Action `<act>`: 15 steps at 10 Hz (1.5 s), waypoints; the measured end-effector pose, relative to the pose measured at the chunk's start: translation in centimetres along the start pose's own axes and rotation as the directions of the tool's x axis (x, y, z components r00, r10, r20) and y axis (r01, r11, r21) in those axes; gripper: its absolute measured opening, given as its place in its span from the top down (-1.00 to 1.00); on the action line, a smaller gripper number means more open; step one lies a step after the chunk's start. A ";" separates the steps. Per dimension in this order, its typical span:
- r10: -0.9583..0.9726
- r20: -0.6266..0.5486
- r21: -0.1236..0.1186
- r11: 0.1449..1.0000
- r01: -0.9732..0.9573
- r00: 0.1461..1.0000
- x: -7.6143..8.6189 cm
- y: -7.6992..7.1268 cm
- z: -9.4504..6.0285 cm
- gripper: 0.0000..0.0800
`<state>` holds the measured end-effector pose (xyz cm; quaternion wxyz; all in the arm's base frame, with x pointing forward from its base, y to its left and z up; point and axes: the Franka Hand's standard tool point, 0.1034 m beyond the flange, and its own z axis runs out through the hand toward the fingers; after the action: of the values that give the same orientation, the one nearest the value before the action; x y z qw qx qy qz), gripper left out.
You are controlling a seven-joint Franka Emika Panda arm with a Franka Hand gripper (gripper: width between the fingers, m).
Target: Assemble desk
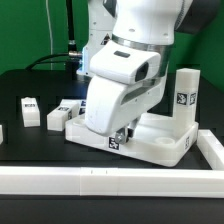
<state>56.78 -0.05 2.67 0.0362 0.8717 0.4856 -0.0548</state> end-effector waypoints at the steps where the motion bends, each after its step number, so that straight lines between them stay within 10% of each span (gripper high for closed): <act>1: 0.002 0.001 0.000 1.000 -0.002 1.000 -0.1 0.0 0.1 0.84; 9: -0.490 0.063 -0.024 0.870 0.493 0.869 1.9 0.8 -0.4 0.84; 15: -0.476 0.077 -0.011 0.878 0.479 0.876 2.7 1.8 -0.9 0.84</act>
Offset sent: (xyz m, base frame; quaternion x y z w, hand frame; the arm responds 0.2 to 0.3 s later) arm 0.0000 0.0000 0.0000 0.0000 0.0000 -0.1296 0.9916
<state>59.75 1.37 3.27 0.0521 0.7219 0.6846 -0.0862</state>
